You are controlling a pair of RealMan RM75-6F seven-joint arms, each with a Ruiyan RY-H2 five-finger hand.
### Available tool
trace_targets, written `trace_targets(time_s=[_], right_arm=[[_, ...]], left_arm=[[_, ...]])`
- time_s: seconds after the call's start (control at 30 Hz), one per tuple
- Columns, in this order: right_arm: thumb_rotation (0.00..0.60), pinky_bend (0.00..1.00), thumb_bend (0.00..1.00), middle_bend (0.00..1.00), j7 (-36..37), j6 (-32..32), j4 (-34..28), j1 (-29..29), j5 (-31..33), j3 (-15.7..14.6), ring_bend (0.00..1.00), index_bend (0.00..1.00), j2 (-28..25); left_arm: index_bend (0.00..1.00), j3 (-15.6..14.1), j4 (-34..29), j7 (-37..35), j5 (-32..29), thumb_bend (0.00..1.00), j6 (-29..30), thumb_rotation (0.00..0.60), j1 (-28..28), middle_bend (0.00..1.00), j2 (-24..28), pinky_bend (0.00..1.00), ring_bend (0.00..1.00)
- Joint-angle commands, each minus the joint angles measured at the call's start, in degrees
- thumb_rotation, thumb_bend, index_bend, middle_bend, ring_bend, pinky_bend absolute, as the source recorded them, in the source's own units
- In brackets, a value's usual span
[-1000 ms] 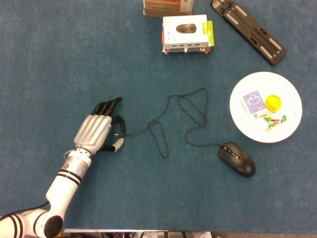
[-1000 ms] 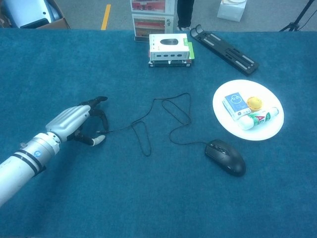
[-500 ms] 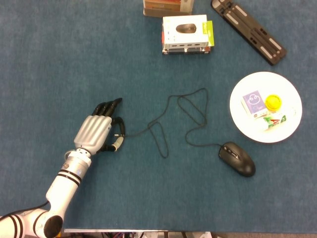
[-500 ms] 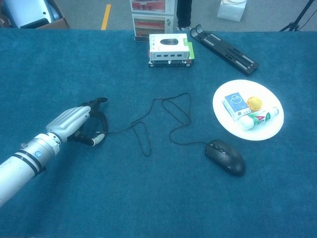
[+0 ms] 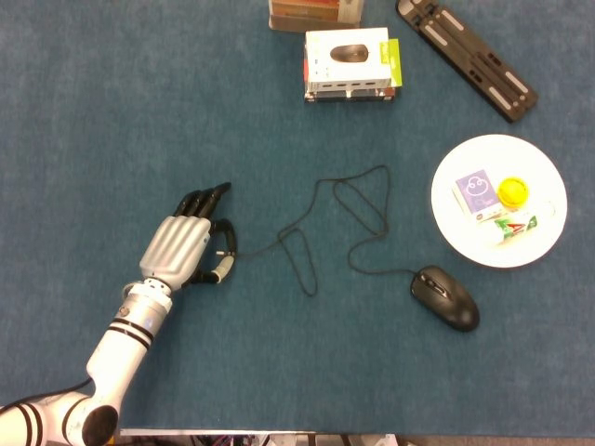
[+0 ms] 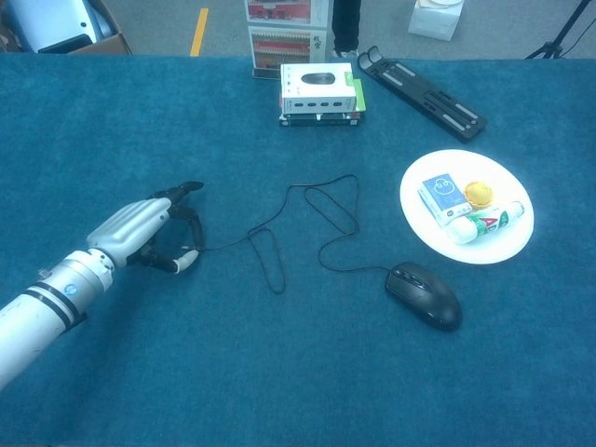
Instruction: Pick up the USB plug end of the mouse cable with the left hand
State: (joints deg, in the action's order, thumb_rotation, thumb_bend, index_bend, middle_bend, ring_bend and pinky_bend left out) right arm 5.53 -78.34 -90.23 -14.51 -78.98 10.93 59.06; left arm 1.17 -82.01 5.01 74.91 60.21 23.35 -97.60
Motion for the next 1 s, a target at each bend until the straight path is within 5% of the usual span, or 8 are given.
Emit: trace_targets(time_s=[0.03,0.37,0.6,1.0], right_arm=[[0.600,0.30,0.04,0.18,0.16,-0.09,0.07,0.07,0.00,0.01,0.17,0.37,0.03],[0.600,0.30,0.04,0.18,1.79,-0.69,1.00,0.52,-0.31,-0.12,0.17,0.37,0.78],[0.600,0.30,0.04,0.18,3.37,-1.56,1.97,1.04,-0.90,-0.34,0.17,0.37,1.65],[0.600,0.30,0.04,0.18,5.17,-2.11,3.06,1.28,-1.51,-0.40,0.17,0.37,2.77]], left_arm=[[0.53,0.05,-1.10,-0.49,0.89,0.38,0.85,0.600,-0.16,0.00,0.52,0.00,0.00],[0.54,-0.38,-8.66,-6.87,8.33,0.38,6.97,0.600,-1.28,0.00,5.39,0.00,0.00],[0.54,-2.67,-13.64,-23.57,19.37,0.38,13.67,0.583,-1.83,0.00,12.16,0.00,0.00],[0.54,-8.05,-13.01,-36.69,33.26,0.38,25.33,0.600,-2.95,0.00,17.74,0.00,0.00]])
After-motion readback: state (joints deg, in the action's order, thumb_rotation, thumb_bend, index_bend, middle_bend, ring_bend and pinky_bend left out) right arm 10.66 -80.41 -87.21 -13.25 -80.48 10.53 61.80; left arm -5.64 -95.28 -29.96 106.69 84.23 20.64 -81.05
